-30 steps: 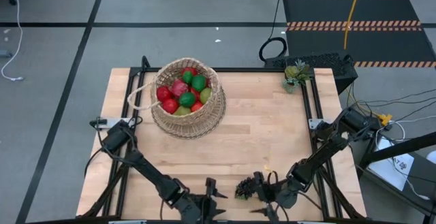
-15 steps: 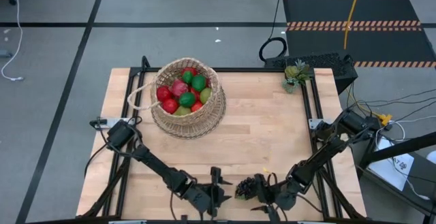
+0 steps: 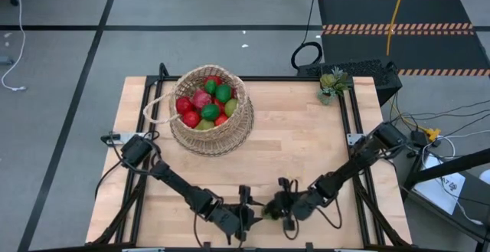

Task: Build produce basket
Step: Put the grapes into the basket

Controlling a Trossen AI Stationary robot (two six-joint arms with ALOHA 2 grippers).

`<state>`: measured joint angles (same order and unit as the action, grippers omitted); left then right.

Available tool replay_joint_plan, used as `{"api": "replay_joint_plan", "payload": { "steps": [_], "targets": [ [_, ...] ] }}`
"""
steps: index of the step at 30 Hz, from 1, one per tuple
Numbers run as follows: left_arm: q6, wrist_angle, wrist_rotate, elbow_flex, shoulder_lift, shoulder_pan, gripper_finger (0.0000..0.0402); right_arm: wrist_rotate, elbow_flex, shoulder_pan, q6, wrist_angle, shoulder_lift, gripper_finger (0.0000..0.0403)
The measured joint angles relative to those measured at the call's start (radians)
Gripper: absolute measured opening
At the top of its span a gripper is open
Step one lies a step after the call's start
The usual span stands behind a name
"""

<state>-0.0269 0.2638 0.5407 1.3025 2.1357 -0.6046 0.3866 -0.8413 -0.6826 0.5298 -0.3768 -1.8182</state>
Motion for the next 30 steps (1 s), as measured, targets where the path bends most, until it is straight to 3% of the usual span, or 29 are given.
{"api": "replay_joint_plan", "payload": {
  "steps": [7, 11, 15, 21, 30],
  "targets": [
    [-0.008, 0.002, -0.003, 0.0, 0.0, -0.006, 0.0234, -0.058, 0.0, 0.054, 0.026, 0.057, 0.002, 0.004],
    [-0.011, 0.054, -0.085, 0.0, 0.0, -0.001, 0.0234, -0.072, 0.002, 0.061, 0.012, 0.066, 0.028, 0.004],
    [0.023, 0.13, -0.139, 0.001, 0.016, 0.001, 0.0234, -0.025, 0.001, 0.06, 0.009, 0.106, 0.074, 0.004],
    [0.054, 0.158, -0.14, 0.001, 0.073, 0.005, 0.0234, -0.013, 0.002, 0.06, 0.033, 0.169, 0.127, 0.004],
    [0.022, 0.15, -0.103, 0.0, 0.078, 0.035, 0.0234, 0.111, 0.002, 0.005, 0.024, 0.209, 0.248, 0.004]
  ]
}}
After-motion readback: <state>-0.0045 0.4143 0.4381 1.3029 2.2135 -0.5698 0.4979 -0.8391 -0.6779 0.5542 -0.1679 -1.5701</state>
